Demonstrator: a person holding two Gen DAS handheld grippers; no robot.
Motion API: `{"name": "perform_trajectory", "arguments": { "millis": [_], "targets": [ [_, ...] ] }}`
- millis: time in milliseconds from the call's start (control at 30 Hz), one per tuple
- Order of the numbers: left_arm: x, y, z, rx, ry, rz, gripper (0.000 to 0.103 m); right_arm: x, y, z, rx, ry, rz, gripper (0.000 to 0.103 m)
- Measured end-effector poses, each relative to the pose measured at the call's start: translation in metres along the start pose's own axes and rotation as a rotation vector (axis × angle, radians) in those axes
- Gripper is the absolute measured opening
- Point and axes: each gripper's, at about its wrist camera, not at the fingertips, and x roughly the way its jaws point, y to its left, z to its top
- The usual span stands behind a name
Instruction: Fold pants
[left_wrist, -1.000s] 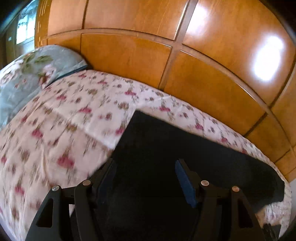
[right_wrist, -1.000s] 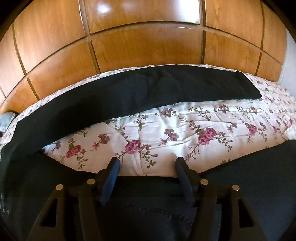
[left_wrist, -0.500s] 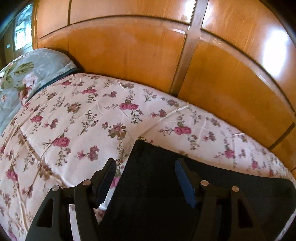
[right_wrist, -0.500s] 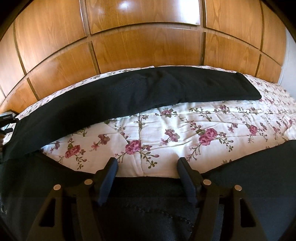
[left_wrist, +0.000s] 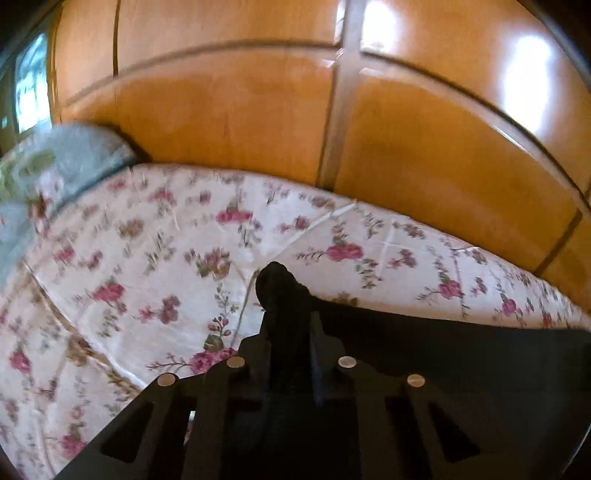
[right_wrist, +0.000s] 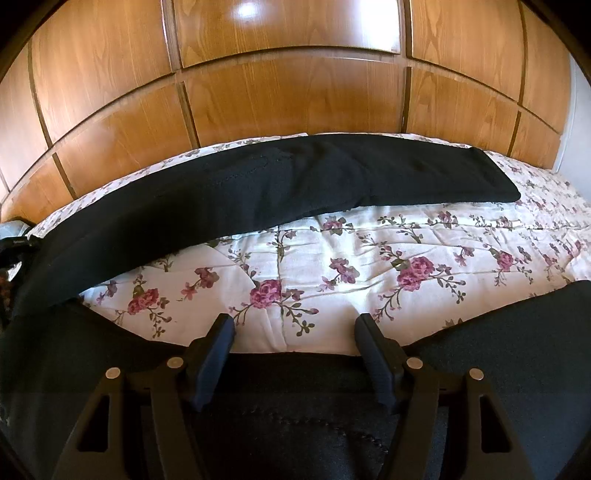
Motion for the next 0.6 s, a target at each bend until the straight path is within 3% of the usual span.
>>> {"name": "perform_trajectory", "arguments": {
  "millis": [100,300,433,600],
  "targets": [
    [-0.027,-0.003,-0.003,-0.005,-0.057,-0.017,0.014,0.000,0.000,0.000,0.003,0.000,0.004,0.069],
    [-0.088,0.009,-0.027,-0.106,-0.109,-0.147,0.014,0.000,-0.001,0.000,0.004,-0.001,0.007,0.069],
    [-0.128,0.016,-0.063,-0.154,-0.139,-0.225,0.014,0.000,0.000,0.000,0.004,-0.001,0.006,0.069],
    [-0.162,0.028,-0.125,-0.237,-0.153,-0.269,0.014,0.000,0.000,0.000,0.003,0.003,0.002,0.069]
  ]
}}
